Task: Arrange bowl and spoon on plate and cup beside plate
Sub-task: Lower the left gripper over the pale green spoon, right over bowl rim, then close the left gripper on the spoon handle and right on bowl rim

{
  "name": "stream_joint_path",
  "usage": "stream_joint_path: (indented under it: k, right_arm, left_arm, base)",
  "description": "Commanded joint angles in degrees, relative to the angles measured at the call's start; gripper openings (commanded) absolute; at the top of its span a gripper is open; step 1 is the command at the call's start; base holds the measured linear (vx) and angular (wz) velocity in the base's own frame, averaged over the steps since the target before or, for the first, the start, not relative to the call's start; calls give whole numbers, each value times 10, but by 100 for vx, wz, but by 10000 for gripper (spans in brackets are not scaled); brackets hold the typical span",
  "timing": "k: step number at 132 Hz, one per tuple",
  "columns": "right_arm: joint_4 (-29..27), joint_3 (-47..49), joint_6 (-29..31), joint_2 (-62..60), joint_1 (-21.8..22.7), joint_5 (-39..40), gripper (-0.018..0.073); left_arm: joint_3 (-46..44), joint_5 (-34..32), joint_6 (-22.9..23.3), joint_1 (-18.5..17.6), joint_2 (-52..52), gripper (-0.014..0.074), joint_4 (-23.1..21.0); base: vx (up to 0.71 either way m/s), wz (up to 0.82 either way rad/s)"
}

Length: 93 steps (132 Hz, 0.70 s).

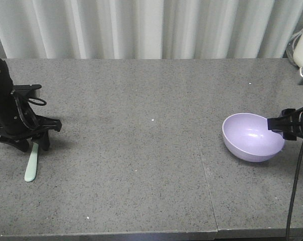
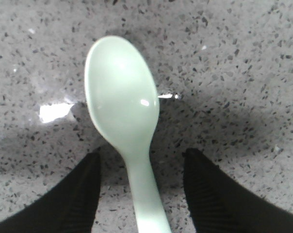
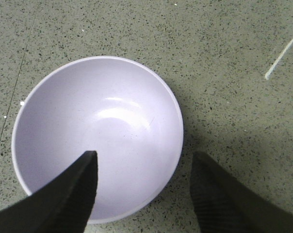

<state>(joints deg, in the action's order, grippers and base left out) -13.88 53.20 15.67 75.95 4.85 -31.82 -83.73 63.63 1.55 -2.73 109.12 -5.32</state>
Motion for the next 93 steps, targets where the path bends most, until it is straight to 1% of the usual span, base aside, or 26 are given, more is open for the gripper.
stream_joint_path:
  k: [1,19,68,82,93]
  right_arm:
    - [0,18,5,-13,3,33,425]
    - [0,18,5,-13,3,34,425]
    - [0,18,5,-13,3,36,425]
    - [0,18,5,-13,3,36,425]
    - [0,18,5,-13,3,35,425]
  left_arm:
    - [-15,-6,7,-4,-25,330,-8]
    - [-15,-6,7,-4,-21,310,-6]
    - [-15,13,7,-4,4,306,-4]
    - [-15,18,7,-4,7,276,-4]
    - [-15,19,2,-4,7,217,-4]
  base:
    - [0,0]
    - [0,0]
    - [0,0]
    - [0,0]
    - [0,0]
